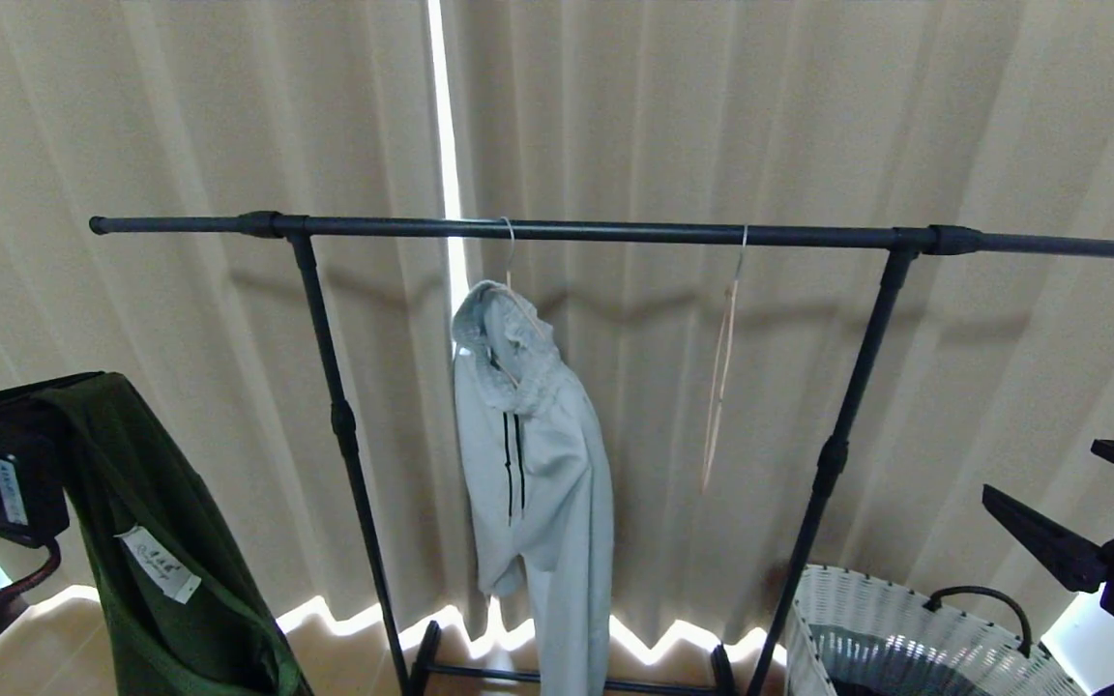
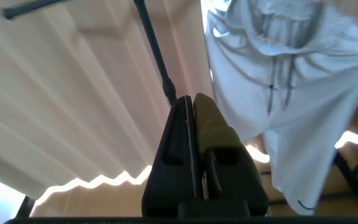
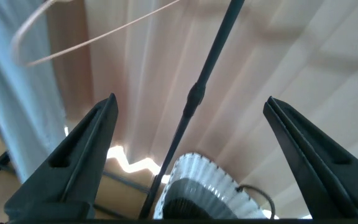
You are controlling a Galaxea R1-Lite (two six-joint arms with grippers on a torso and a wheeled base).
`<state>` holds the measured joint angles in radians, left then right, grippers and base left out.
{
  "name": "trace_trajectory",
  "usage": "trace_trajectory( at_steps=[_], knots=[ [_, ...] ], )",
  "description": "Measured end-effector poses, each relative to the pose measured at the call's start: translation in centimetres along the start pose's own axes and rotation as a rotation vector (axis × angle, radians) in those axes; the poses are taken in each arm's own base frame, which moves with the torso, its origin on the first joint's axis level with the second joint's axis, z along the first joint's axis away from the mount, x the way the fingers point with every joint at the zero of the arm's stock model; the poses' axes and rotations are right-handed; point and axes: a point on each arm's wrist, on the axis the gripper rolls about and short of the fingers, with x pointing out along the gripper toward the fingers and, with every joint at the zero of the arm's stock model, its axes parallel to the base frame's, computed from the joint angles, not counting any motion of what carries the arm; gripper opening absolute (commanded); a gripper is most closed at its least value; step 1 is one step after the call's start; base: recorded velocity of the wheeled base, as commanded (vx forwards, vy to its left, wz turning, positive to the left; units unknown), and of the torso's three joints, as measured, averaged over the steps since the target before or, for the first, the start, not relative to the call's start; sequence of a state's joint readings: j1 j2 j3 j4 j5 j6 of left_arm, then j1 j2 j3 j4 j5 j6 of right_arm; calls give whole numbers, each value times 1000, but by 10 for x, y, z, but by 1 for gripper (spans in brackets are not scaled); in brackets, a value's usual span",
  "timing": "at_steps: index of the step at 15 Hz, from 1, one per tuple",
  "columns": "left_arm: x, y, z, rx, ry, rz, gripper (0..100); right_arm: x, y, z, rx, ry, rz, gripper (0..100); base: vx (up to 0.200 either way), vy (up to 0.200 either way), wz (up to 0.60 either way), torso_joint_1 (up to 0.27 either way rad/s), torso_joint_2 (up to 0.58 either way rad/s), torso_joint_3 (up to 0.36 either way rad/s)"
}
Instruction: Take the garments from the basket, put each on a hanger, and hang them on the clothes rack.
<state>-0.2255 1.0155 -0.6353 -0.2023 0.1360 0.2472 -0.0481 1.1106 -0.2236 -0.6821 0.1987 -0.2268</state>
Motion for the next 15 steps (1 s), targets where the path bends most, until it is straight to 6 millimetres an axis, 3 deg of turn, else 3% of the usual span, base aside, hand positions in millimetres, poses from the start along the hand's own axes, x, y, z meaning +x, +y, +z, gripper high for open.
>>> trace_trajectory(
  at_steps=[2, 15],
  knots=[
    [1, 0, -1, 2, 6, -2, 0, 0, 0, 0, 0, -2, 0, 100, 200, 0, 0, 2, 0, 5],
    [10, -6, -17, 6, 30, -10, 0, 3, 1, -7, 8, 37, 8, 100, 0, 0, 0, 0, 0, 0]
  ],
)
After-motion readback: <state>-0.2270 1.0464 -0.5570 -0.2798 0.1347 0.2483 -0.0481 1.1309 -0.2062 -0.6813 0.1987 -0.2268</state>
